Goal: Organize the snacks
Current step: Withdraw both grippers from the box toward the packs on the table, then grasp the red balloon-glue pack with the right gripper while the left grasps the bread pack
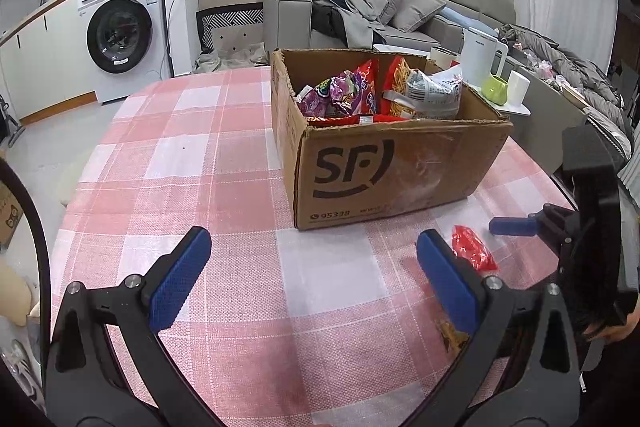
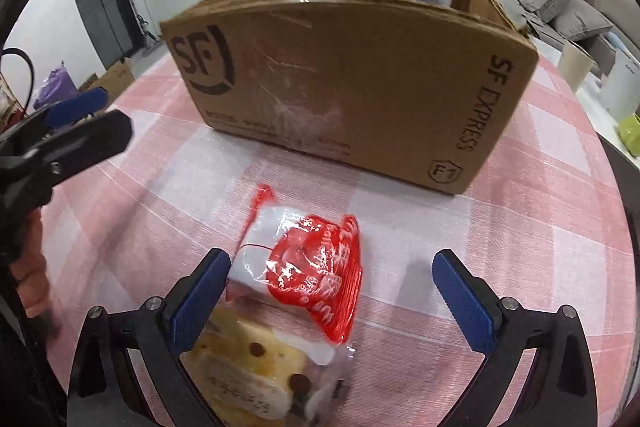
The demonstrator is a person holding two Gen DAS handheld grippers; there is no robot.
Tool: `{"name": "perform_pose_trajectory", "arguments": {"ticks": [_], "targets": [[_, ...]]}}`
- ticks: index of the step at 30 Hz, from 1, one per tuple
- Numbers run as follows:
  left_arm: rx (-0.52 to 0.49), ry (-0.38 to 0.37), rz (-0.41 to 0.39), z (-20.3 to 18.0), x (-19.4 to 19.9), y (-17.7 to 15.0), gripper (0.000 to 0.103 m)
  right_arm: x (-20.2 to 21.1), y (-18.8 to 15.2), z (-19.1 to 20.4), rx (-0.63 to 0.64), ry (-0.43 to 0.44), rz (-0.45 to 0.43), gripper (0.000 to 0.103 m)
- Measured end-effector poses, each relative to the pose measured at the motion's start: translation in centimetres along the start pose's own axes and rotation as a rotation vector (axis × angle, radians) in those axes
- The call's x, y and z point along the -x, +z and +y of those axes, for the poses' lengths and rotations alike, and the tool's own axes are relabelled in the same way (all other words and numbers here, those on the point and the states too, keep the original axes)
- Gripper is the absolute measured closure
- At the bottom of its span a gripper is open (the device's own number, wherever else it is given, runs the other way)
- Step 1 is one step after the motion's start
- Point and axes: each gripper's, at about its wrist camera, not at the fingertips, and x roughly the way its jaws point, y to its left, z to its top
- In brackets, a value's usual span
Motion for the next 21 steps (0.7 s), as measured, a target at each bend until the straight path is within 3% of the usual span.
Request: {"name": "perform_pose_trajectory", "arguments": {"ticks": [9,16,21], "targets": [[-0.023,-0.007,0.016,-0.5,-0.4,-0.3,0.001,-0.2,0.3,-1.1,-0.029,0.019,-0.011,0.004],[-0.036,-0.016,0.022,-0.9,-0.6,-0.4,0.001,0.9,0.0,-0.1,0.051,0.061,-0.031,0.04],[-0.049,-0.021,0.027,-1.3,-0.7,-0.5,0.001,1.3,0.2,-0.2,0.062,0.08,-0.042,0.052]]}}
